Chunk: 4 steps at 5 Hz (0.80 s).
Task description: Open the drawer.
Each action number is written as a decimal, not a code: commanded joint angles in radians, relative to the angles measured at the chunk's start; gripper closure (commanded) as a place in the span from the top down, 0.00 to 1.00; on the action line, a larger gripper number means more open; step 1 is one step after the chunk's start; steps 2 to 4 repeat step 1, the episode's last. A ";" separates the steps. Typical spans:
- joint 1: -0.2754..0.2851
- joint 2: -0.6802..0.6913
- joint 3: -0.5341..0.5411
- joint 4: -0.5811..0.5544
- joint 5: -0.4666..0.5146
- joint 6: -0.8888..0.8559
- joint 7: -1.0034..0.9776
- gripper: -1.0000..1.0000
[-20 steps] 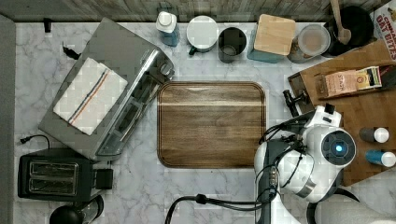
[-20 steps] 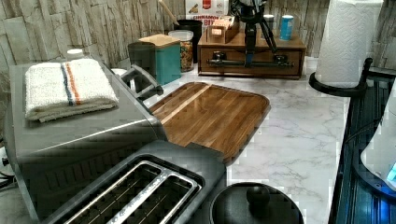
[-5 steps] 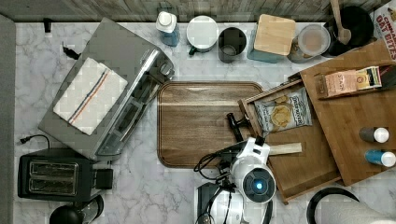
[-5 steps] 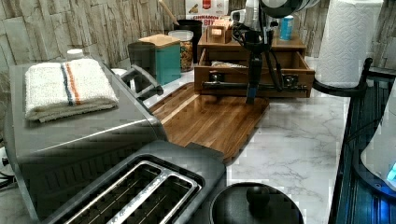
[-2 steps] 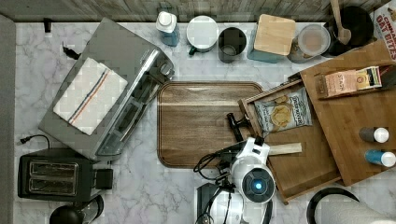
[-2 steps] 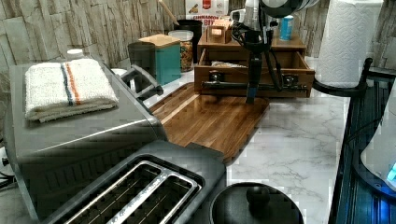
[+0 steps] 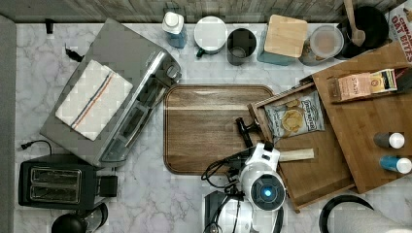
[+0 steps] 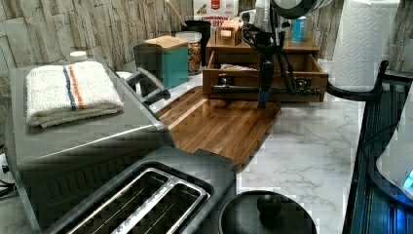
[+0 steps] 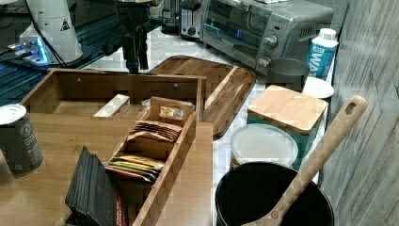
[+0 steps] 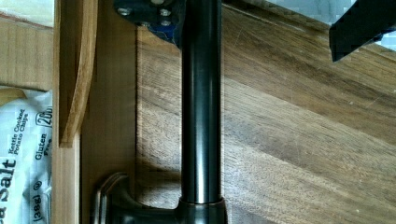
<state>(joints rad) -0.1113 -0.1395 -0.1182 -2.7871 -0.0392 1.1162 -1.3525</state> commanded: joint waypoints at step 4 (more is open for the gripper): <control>0.118 -0.052 0.046 -0.033 -0.022 -0.022 0.033 1.00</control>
